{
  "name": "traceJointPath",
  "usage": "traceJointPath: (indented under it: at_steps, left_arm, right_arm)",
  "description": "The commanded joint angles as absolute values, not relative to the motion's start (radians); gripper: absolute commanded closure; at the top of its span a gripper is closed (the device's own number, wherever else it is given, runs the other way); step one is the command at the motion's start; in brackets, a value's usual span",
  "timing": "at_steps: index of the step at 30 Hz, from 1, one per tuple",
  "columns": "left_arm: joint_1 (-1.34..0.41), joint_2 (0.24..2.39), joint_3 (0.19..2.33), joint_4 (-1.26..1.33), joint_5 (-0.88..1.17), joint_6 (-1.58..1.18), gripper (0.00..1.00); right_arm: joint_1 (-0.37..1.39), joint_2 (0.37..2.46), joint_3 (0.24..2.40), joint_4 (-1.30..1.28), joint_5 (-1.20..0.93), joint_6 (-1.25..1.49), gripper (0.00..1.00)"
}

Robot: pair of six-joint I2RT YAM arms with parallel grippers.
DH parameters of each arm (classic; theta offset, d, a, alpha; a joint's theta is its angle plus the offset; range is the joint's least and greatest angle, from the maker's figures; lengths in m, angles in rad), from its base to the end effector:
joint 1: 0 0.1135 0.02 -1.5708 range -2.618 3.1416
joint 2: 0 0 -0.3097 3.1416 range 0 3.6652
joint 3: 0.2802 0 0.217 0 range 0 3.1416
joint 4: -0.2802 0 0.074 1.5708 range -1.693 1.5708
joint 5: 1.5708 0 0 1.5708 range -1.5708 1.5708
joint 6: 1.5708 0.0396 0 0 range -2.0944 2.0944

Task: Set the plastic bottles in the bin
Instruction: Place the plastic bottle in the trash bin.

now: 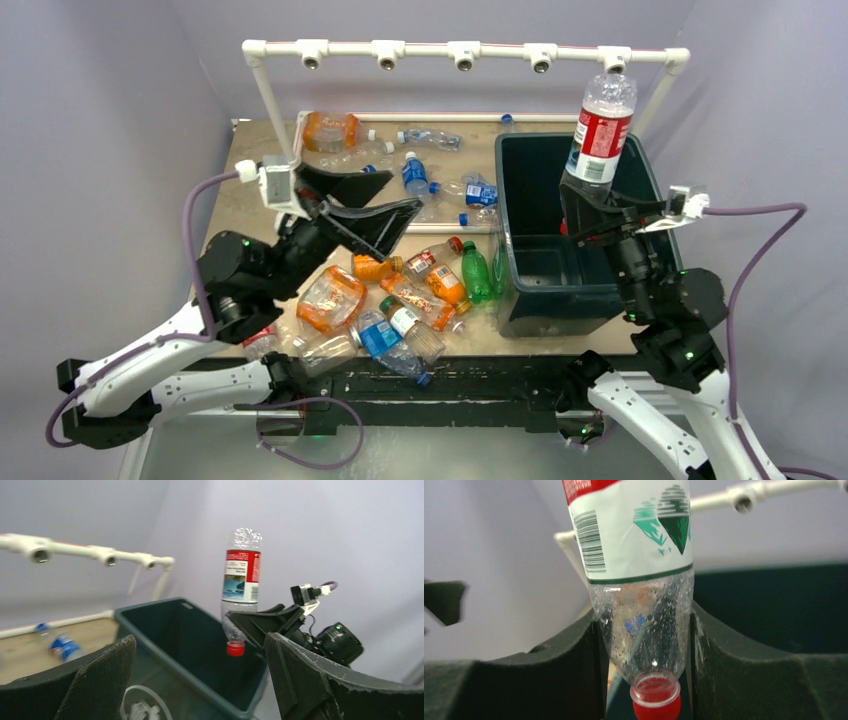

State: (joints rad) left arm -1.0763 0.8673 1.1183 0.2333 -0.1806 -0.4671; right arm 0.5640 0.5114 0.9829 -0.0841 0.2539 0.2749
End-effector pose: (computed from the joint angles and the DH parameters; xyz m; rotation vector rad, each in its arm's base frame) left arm 0.0569 -0.0906 0.5122 0.1839 1.1713 -1.2780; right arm 0.0158 -0.0017 0.4557 0.0525 1.2155 0.5850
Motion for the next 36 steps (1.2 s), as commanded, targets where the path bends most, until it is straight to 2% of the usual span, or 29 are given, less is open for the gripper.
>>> traceJointPath:
  at_steps: [1, 6, 9, 10, 14, 16, 19, 23, 27, 30, 33, 36]
  left_arm:
    - [-1.077, 0.807, 1.064, 0.025, -0.386, -0.349, 0.01]
    - [-1.077, 0.796, 1.067, -0.245, -0.587, -0.337, 0.01]
    - [-1.077, 0.774, 1.011, -0.299, -0.681, -0.342, 0.01]
    - [-1.077, 0.762, 0.988, -0.302, -0.704, -0.344, 0.01]
    - [-1.077, 0.715, 0.899, -0.295, -0.762, -0.351, 0.01]
    - [-1.077, 0.698, 0.864, -0.285, -0.793, -0.353, 0.01]
    - [-1.077, 0.687, 0.834, -0.285, -0.837, -0.364, 0.01]
    - [-1.077, 0.686, 0.815, -0.305, -0.923, -0.394, 0.01]
    - [-1.077, 0.687, 0.816, -0.358, -1.057, -0.472, 0.01]
    - [-1.077, 0.711, 0.859, -0.518, -1.153, -0.624, 0.01]
    - [-1.077, 0.755, 0.907, -0.72, -1.183, -0.804, 0.01]
    - [-1.077, 0.789, 0.906, -0.792, -1.116, -0.826, 0.01]
  right_arm:
    - [0.567, 0.492, 0.881, -0.007, 0.431, 0.283, 0.6]
    - [0.567, 0.529, 0.819, 0.021, 0.494, 0.29, 0.62]
    - [0.567, 0.547, 0.81, 0.005, 0.508, 0.294, 0.61]
    - [0.567, 0.552, 0.813, -0.01, 0.516, 0.297, 0.57]
    - [0.567, 0.559, 0.825, -0.074, 0.528, 0.3, 0.25]
    - [0.567, 0.559, 0.833, -0.097, 0.523, 0.304, 0.16]
    - [0.567, 0.561, 0.857, -0.133, 0.51, 0.31, 0.09]
    - [0.567, 0.552, 0.91, -0.167, 0.436, 0.303, 0.04]
    - [0.567, 0.55, 0.98, -0.164, 0.148, 0.274, 0.04]
    - [0.567, 0.528, 0.997, -0.137, -0.071, 0.272, 0.03]
    - [0.567, 0.509, 0.993, -0.136, -0.197, 0.281, 0.03]
    - [0.567, 0.486, 0.975, -0.141, -0.236, 0.276, 0.03]
